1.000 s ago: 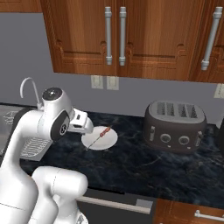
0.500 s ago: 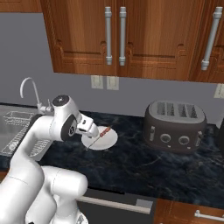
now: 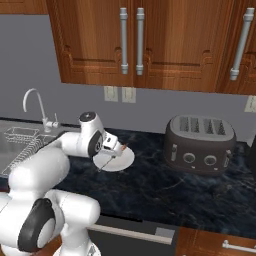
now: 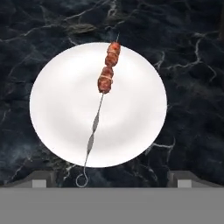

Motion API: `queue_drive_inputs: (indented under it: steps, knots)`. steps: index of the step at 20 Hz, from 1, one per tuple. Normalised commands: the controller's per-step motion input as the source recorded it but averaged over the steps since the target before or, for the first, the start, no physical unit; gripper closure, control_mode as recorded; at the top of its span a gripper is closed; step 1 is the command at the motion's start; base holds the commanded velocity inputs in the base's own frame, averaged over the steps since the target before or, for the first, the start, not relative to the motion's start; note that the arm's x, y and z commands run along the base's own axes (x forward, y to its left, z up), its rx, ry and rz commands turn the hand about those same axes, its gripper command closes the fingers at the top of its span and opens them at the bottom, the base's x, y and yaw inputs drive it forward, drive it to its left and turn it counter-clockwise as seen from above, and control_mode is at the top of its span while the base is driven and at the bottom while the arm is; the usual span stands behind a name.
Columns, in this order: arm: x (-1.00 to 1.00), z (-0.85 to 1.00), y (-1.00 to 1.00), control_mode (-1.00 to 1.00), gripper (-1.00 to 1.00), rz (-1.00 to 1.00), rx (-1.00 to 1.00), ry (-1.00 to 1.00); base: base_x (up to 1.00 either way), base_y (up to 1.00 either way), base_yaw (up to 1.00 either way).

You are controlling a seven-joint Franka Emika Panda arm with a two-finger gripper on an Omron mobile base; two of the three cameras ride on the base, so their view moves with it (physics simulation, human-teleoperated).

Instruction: Place the cold items (peach and tangerine) from the fridge in one tupperware on the dining counter. Place the warm items (hot dog and kebab skewer) in the stove area in another tupperware.

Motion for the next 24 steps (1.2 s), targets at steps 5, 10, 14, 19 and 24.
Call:
queue_drive_inputs:
  steps: [5, 10, 14, 19, 24]
  knots:
    - [0.77, -0.30, 0.00, -1.00, -1.00, 0.00, 0.00, 0.11, 0.00, 0.00, 0.00]
    - [0.55, -0.38, 0.00, -1.00, -1.00, 0.00, 0.00, 0.06, 0.00, 0.00, 0.00]
    - [0.25, -0.44, -0.06, -1.00, -1.00, 0.00, 0.00, 0.00, 0.00, 0.00, 0.00]
    - [0.17, -0.42, -0.11, -1.00, -1.00, 0.00, 0.00, 0.00, 0.00, 0.00, 0.00]
    - [0.20, -0.35, -0.07, -1.00, -1.00, 0.00, 0.00, 0.00, 0.00, 0.00, 0.00]
